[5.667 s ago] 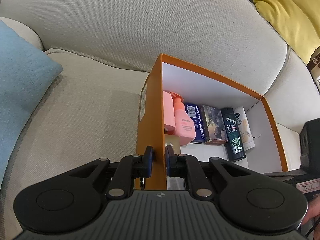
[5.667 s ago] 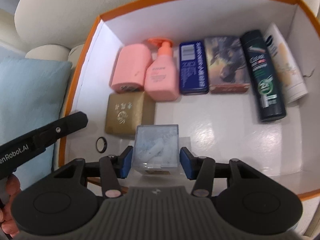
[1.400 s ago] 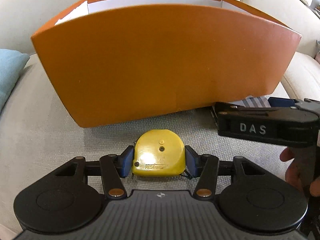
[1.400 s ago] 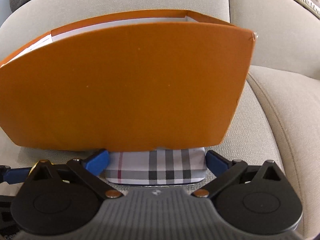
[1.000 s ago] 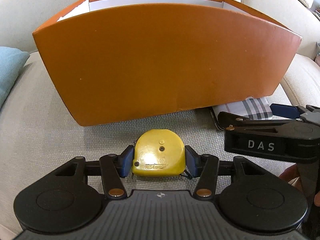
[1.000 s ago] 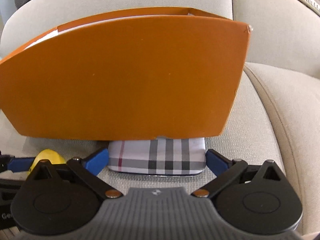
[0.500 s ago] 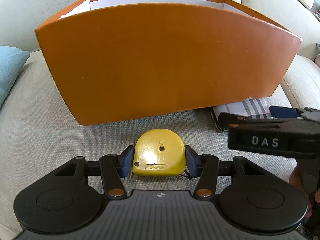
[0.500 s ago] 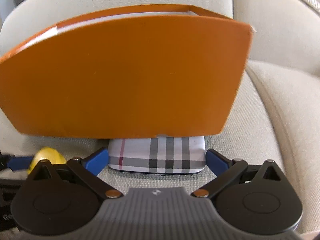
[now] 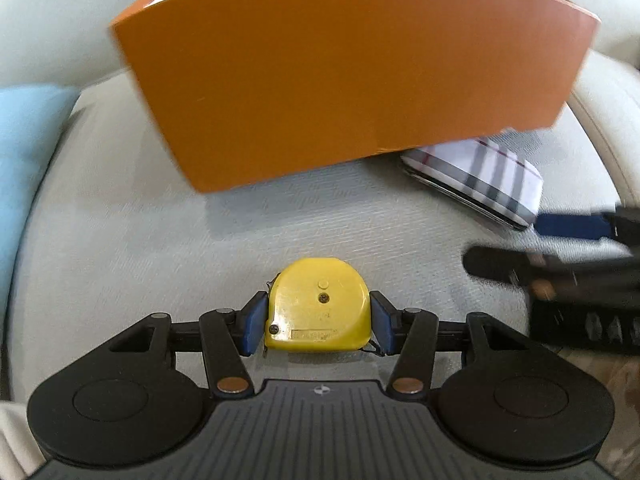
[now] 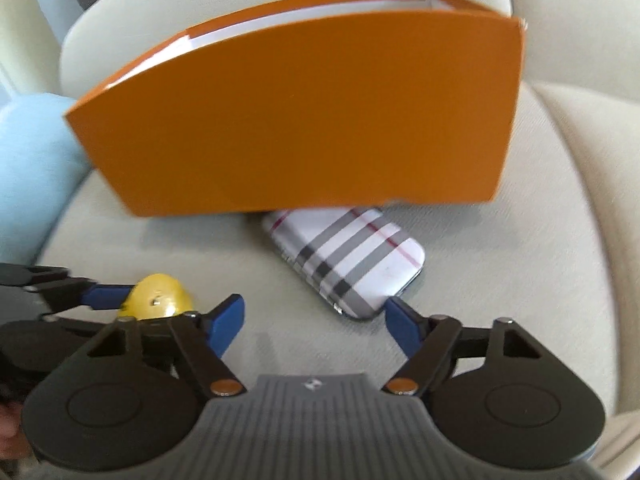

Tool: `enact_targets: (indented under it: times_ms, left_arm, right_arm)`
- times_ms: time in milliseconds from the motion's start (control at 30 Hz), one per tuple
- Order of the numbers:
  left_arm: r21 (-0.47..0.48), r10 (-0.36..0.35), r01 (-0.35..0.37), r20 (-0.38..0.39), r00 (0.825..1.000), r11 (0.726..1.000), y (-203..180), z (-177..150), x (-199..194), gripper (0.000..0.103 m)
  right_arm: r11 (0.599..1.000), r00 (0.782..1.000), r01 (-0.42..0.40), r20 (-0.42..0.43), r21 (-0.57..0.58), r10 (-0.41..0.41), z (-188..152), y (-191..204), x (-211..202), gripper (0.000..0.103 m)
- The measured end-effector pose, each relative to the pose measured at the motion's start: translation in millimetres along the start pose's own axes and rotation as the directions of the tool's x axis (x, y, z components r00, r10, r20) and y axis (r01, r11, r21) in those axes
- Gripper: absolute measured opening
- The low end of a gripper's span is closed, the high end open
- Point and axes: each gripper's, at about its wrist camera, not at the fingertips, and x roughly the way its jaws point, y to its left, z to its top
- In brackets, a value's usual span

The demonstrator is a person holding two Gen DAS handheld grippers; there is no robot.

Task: Organize rigid objects
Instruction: 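Grasp the plaid phone case with the right gripper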

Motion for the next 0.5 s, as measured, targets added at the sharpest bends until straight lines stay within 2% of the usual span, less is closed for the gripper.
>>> enact_targets:
  times_ms: [33, 100, 167, 200, 267, 333, 433, 500]
  left_arm:
    - [-0.021, 0.001, -0.001, -0.004, 1.000, 1.000, 4, 0, -1, 0.061]
    - [-0.071, -0.012, 0.012, 0.003, 1.000, 0.997, 13, 0, -5, 0.061]
    - [-0.103, -0.043, 0.044, 0.013, 0.999, 0.994, 2, -7, 10, 0.061]
    - [-0.107, -0.053, 0.056, 0.024, 0.998, 0.993, 3, -7, 9, 0.061]
    - [-0.102, -0.063, 0.068, 0.048, 0.997, 0.993, -4, -6, 10, 0.061]
    - [-0.095, -0.075, 0.081, 0.072, 0.995, 0.992, -21, -1, 19, 0.061]
    - [-0.087, -0.087, 0.095, 0.091, 0.992, 0.992, -11, 3, 29, 0.061]
    - [-0.085, -0.083, 0.090, 0.090, 0.993, 0.992, -9, 4, 33, 0.061]
  right_arm:
    - [1.000, 1.000, -0.016, -0.008, -0.013, 0.016, -2, -1, -3, 0.074]
    - [0.998, 0.999, 0.028, 0.028, -0.058, -0.026, -5, -1, -14, 0.075]
    - [0.989, 0.993, 0.092, 0.088, -0.116, -0.082, -5, -1, -26, 0.086]
    - [0.981, 0.987, 0.123, 0.117, -0.148, -0.106, -9, -4, -33, 0.089]
    - [0.962, 0.983, 0.153, 0.134, -0.224, -0.126, 18, 13, -10, 0.096]
    - [0.947, 0.988, 0.145, 0.097, -0.287, -0.122, 32, 11, 5, 0.096]
    - [0.942, 0.996, 0.081, 0.001, -0.326, -0.085, 41, 4, 20, 0.092]
    - [0.938, 0.995, 0.079, -0.029, -0.338, -0.094, 44, 2, 29, 0.088]
